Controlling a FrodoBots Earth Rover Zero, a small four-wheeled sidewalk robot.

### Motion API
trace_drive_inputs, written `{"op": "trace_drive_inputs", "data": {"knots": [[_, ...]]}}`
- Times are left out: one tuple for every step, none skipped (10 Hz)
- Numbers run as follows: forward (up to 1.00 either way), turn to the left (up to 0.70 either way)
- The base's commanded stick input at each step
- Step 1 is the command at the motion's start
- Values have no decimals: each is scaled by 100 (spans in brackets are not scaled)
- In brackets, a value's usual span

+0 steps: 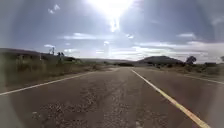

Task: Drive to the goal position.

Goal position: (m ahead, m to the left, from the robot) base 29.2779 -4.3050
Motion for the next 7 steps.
{"op": "trace_drive_inputs", "data": {"knots": [[100,0],[100,0],[100,0],[100,0],[100,0],[100,0],[100,0]]}}
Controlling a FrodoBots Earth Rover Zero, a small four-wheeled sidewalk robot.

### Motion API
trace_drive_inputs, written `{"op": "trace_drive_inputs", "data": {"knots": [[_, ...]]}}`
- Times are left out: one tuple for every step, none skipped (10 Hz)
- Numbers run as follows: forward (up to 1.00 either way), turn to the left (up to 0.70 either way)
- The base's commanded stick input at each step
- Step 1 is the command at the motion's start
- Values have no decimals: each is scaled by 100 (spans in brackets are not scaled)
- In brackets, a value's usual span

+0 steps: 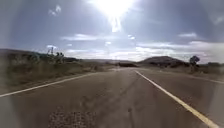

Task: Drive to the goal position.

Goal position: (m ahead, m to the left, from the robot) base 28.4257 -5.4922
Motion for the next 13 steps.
{"op": "trace_drive_inputs", "data": {"knots": [[100,0],[100,0],[100,0],[100,0],[100,0],[100,0],[100,0],[100,0],[100,0],[100,0],[100,0],[100,0],[100,0]]}}
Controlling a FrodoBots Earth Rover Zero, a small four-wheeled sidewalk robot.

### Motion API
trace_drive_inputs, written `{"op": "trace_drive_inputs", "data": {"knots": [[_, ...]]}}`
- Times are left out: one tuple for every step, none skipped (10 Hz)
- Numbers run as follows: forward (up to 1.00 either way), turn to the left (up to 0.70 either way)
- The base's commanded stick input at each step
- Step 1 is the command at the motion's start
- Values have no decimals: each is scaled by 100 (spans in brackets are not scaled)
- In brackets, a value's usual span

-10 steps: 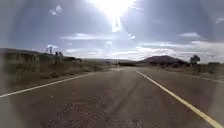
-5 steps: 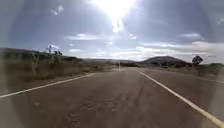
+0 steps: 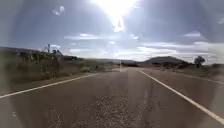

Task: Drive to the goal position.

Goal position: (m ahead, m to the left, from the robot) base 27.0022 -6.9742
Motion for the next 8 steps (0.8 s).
{"op": "trace_drive_inputs", "data": {"knots": [[100,0],[100,0],[100,0],[100,0],[100,0],[100,0],[100,0],[100,0]]}}
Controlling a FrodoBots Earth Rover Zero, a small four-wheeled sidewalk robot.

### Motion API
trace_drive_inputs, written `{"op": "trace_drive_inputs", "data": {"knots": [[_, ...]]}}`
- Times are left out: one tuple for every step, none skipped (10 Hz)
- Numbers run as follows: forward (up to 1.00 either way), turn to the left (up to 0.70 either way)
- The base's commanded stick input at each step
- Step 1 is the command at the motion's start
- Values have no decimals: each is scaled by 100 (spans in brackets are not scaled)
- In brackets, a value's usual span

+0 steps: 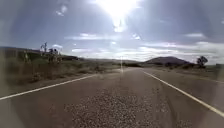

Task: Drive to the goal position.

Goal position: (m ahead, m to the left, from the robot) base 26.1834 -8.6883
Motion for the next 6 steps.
{"op": "trace_drive_inputs", "data": {"knots": [[100,0],[100,0],[100,0],[100,-25],[100,-40],[100,-40]]}}
